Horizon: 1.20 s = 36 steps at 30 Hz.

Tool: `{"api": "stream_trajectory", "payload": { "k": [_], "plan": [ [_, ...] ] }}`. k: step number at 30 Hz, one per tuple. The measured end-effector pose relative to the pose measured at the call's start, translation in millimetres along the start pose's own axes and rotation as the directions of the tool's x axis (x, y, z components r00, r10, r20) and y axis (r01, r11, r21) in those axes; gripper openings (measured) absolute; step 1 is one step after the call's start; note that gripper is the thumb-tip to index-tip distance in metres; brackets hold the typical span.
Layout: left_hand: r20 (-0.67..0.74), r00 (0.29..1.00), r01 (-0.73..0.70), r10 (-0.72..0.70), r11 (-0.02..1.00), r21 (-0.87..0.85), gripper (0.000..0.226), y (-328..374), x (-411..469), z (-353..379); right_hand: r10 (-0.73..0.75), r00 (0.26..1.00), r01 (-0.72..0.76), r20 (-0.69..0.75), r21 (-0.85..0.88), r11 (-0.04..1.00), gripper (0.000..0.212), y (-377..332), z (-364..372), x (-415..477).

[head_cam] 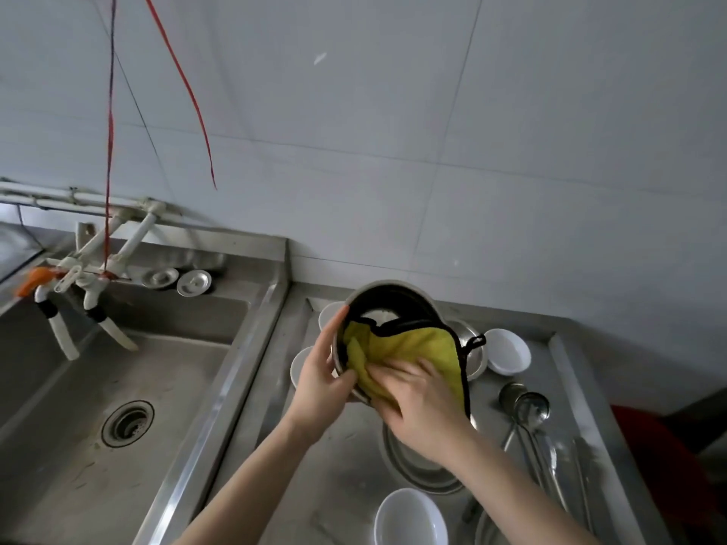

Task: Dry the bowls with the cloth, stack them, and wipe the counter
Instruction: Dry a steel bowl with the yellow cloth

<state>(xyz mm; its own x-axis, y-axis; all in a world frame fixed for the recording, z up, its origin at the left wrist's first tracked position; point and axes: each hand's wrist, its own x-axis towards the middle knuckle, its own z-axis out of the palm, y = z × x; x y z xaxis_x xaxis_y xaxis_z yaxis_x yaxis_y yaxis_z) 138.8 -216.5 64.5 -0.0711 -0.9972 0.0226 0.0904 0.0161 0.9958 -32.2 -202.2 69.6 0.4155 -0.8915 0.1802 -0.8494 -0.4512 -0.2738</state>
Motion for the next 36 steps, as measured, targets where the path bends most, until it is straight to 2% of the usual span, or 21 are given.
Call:
{"api": "stream_trajectory", "payload": {
  "k": [4,7,9,11,15,19,25,31,33,36],
  "plan": [
    [0.028,0.999,0.032,-0.032,0.999,0.007,0.095,8,-1,7,-0.031,0.995,0.026,0.095,0.053,0.998,0.050,2,-6,7],
    [0.061,0.996,0.068,-0.068,0.998,-0.004,0.094,11,-3,11,-0.035,0.993,0.041,0.117,-0.043,0.998,0.052,4,-13,21],
    [0.064,0.995,0.072,-0.072,0.997,-0.009,0.094,13,-4,14,-0.004,0.997,0.016,0.075,-0.157,0.987,0.056,4,-14,28],
    [0.042,0.997,0.058,-0.058,0.998,0.011,0.093,16,-4,16,0.092,0.996,-0.088,0.003,-0.268,0.959,0.060,5,-12,34],
    [-0.029,1.000,0.003,-0.001,0.997,0.071,0.092,20,3,18,0.266,0.947,-0.311,-0.179,-0.309,0.899,0.063,4,-14,40],
    [-0.083,0.997,0.001,0.003,0.999,0.051,0.092,24,9,17,0.267,0.951,-0.307,-0.156,-0.369,0.877,0.060,11,-23,33],
    [-0.088,0.996,0.026,-0.019,0.997,0.071,0.090,20,11,8,0.129,0.991,-0.123,0.020,-0.196,0.973,0.049,6,-24,5],
    [0.017,0.995,0.100,-0.101,0.995,0.029,0.085,22,5,11,0.062,0.993,-0.074,0.096,0.124,0.990,0.040,-2,-22,5],
    [0.057,0.993,0.102,-0.104,0.994,0.038,0.083,26,5,10,0.040,0.994,-0.055,0.104,0.146,0.988,0.043,-2,-22,7],
    [0.118,0.986,0.112,-0.118,0.992,0.058,0.082,33,3,13,0.007,0.997,-0.012,0.083,0.059,0.998,0.061,0,-24,13]
  ]
}}
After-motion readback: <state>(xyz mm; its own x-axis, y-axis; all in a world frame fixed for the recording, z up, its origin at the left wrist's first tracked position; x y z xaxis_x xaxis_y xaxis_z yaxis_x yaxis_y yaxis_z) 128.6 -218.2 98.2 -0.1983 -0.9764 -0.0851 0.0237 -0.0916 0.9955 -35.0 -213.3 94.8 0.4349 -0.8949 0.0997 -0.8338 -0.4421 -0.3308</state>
